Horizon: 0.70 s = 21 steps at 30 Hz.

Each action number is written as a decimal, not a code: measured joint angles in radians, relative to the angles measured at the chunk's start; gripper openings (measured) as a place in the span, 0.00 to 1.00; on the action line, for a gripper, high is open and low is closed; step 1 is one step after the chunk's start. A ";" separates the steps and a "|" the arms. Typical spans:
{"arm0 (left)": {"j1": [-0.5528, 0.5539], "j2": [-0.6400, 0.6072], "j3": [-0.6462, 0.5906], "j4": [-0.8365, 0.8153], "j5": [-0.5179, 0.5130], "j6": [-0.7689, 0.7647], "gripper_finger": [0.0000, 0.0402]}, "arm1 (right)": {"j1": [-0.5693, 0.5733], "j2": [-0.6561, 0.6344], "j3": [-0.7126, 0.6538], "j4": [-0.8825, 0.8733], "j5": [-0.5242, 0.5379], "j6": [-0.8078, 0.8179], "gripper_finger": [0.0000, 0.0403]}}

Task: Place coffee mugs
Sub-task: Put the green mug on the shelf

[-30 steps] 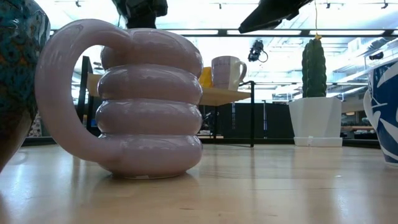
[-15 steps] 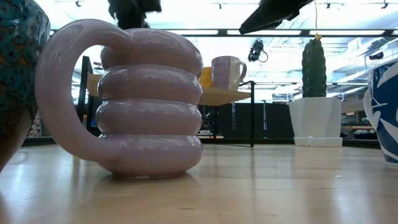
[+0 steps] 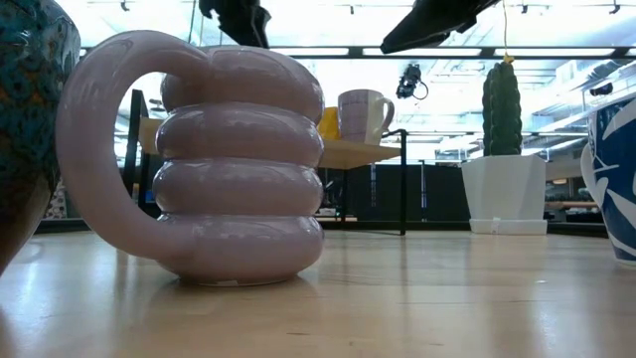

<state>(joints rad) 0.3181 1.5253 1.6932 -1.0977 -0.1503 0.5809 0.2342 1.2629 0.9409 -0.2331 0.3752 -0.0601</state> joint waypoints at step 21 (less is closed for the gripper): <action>0.131 0.113 0.074 -0.145 0.148 0.161 0.42 | 0.000 0.001 -0.049 0.044 -0.003 0.004 0.32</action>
<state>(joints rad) 0.4488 1.6379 1.7669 -1.2423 -0.0019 0.7415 0.2344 1.2636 0.8917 -0.1887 0.3721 -0.0563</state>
